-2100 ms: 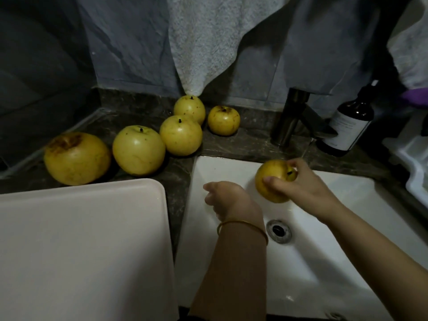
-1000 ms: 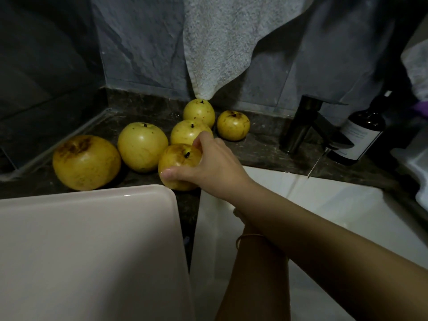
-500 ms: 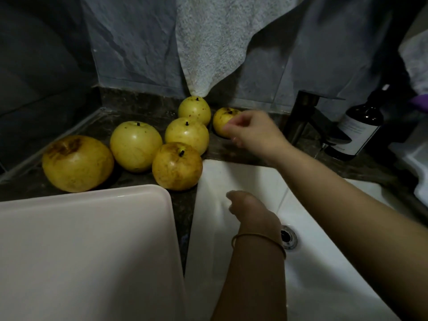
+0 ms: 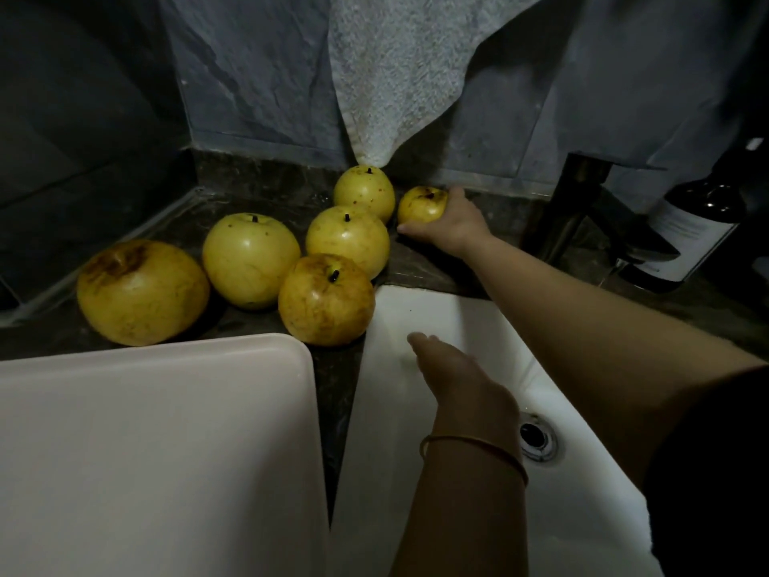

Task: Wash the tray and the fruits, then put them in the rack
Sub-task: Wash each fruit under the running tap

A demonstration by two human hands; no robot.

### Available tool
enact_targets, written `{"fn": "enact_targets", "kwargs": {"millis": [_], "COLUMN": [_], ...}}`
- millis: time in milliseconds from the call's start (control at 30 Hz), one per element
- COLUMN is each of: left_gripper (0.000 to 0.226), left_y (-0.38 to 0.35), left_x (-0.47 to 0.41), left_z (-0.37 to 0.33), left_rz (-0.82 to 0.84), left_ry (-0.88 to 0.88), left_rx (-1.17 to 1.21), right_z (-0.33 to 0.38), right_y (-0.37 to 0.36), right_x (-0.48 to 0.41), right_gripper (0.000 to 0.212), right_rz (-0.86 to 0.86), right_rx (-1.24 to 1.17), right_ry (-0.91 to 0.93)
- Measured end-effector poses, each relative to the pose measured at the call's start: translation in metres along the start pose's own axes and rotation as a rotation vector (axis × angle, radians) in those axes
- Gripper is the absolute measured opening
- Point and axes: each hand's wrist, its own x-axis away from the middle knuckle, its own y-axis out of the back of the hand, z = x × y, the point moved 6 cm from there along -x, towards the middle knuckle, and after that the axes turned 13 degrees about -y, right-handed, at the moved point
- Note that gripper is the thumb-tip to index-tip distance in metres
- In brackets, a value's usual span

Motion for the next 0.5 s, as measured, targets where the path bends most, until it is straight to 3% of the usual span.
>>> {"fn": "enact_targets", "kwargs": {"millis": [200,267,367,500], "left_gripper": [0.059,0.059,0.058,0.057], "left_y": [-0.019,-0.018,-0.016,-0.015], "left_x": [0.0,0.0,0.005,0.011], "left_z": [-0.011,-0.01,-0.01,-0.011], "left_rz": [0.063,0.067,0.048,0.087], "left_ry": [-0.072,-0.067,-0.086,-0.072], "left_rx": [0.214,0.19,0.135,0.059], "right_z": [-0.005,-0.015,-0.044,-0.1], "right_y": [0.014,0.027,0.048,0.054], "right_x": [0.03,0.052,0.094,0.143], "right_gripper": [0.091,0.083,0.076,0.081], "right_rz": [-0.086,-0.073,0.05,0.229], "right_rx": [-0.076,-0.246,-0.519,-0.386], "right_ry": [0.005,-0.023,-0.126,-0.199]}}
